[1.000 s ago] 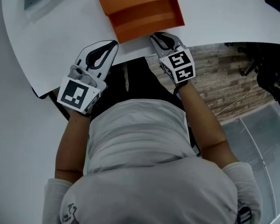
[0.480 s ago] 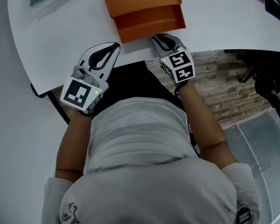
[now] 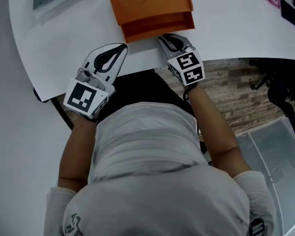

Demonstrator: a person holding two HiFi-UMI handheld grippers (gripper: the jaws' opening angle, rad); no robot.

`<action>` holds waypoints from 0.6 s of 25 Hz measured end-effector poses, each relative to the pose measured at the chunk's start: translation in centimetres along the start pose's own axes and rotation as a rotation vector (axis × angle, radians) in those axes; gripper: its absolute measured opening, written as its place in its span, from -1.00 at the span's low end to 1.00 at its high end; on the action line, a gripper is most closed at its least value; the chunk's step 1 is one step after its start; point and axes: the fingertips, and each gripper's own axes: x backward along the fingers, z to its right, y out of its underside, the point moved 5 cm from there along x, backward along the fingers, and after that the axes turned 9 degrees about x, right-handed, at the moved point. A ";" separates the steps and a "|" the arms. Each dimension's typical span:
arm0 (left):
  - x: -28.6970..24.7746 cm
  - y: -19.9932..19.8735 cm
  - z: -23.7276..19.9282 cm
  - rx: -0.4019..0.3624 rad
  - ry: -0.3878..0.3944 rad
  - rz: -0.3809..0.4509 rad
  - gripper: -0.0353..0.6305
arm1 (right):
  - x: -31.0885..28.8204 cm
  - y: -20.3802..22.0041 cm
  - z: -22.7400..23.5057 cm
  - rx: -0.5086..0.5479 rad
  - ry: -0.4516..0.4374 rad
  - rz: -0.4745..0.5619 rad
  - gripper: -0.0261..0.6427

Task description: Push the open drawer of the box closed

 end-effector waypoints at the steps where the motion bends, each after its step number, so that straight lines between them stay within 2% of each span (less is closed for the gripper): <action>1: -0.1 -0.1 -0.2 0.002 0.000 0.000 -0.90 | -0.2 -0.2 0.2 0.002 -0.003 -0.001 -0.72; 15: -1.3 -2.3 -3.3 0.017 -0.007 0.000 -0.90 | -2.9 -3.7 3.0 0.026 -0.016 -0.004 -0.72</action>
